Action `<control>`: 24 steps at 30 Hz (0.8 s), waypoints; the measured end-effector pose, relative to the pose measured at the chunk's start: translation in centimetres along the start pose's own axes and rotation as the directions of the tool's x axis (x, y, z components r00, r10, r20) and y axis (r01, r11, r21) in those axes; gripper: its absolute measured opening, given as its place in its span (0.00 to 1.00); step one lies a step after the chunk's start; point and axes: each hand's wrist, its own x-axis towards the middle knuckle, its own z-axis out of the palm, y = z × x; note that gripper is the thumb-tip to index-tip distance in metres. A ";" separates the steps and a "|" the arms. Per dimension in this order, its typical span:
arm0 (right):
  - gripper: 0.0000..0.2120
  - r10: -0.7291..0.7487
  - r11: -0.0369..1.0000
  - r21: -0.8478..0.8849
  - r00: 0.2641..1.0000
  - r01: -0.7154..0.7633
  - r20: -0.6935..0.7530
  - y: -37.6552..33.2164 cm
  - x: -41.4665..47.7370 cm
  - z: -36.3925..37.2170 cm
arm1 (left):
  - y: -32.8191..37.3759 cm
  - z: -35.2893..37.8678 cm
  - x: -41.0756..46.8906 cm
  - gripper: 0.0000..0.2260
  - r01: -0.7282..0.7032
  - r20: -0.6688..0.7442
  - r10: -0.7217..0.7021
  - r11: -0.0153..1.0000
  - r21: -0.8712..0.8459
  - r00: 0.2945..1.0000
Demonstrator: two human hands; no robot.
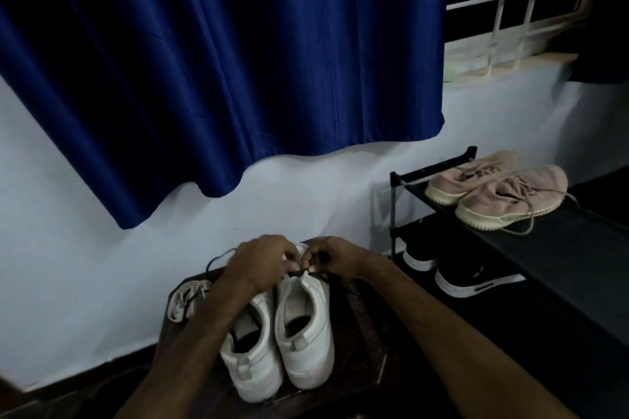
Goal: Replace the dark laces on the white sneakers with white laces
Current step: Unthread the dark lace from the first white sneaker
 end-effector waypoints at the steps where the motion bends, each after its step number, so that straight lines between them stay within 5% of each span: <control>1: 0.08 0.001 1.000 0.002 1.000 -0.001 -0.004 0.0 0.0 0.0 | 0.4 0.5 0.3 0.07 0.022 0.049 -0.025 0.998 0.059 0.999; 4: 0.08 0.010 1.000 0.001 1.000 -0.010 -0.004 0.0 -0.1 0.0 | 0.8 0.9 0.9 0.06 0.064 0.050 -0.073 0.985 0.159 0.996; 8: 0.08 0.001 1.000 0.023 1.000 -0.001 0.006 0.0 -0.1 -0.3 | 0.7 0.1 0.5 0.09 -0.037 -0.116 0.103 0.883 0.468 0.988; 13: 0.07 -0.021 1.000 0.021 1.000 0.021 0.018 -0.2 0.1 -0.5 | -5.6 -2.9 -1.4 0.11 0.224 -0.465 -0.052 0.920 0.321 0.884; 16: 0.06 -0.031 0.999 0.034 0.999 0.031 0.022 0.0 0.0 -0.3 | -6.0 -1.3 -2.3 0.09 0.242 -0.418 -0.131 0.944 0.225 0.899; 24: 0.07 -0.040 0.999 0.006 0.999 0.040 -0.001 -0.3 -0.2 -0.1 | -0.1 1.1 -0.5 0.08 0.007 -0.044 -0.007 1.000 -0.005 0.999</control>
